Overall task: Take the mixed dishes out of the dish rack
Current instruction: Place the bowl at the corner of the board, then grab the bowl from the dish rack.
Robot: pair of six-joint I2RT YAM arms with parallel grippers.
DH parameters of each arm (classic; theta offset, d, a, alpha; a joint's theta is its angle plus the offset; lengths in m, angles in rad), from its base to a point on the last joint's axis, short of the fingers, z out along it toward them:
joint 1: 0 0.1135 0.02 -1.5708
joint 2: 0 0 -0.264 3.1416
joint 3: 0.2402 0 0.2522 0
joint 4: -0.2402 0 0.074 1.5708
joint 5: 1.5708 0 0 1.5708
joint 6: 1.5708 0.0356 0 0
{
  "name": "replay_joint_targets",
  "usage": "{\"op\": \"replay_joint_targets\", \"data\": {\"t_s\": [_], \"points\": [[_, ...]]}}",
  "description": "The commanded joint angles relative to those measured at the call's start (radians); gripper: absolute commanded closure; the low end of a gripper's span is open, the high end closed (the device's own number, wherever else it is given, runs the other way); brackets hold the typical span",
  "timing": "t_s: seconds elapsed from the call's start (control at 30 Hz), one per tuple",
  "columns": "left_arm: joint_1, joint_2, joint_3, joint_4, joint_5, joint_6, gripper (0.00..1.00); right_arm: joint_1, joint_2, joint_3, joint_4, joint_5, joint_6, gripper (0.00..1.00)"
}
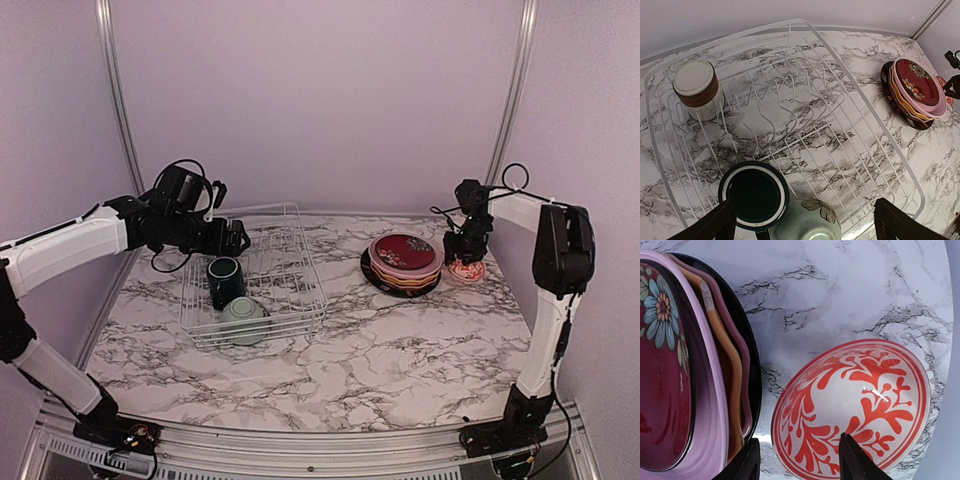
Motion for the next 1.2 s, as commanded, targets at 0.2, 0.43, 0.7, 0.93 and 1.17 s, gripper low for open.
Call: {"op": "replay_joint_targets", "data": {"t_s": [0.2,0.43,0.7,0.93,1.17], "points": [[-0.021,-0.097,-0.152,-0.12,0.054,-0.1,0.01,0.002,-0.037,0.086,-0.013,-0.027,0.009,0.32],[-0.065,-0.05,-0.137,-0.206,0.043,-0.059,0.01,-0.02,-0.058,0.097,-0.015,-0.073,0.022,0.21],[-0.185,0.011,-0.115,-0.307,-0.03,0.008,0.17,-0.04,-0.084,0.111,-0.025,-0.08,0.016,0.18],[-0.214,0.085,-0.071,-0.321,-0.073,0.042,0.32,-0.045,-0.09,0.133,-0.037,-0.093,0.014,0.18],[-0.22,0.196,-0.004,-0.321,-0.081,0.044,0.41,-0.051,-0.098,0.133,-0.045,-0.104,0.014,0.18]]}}
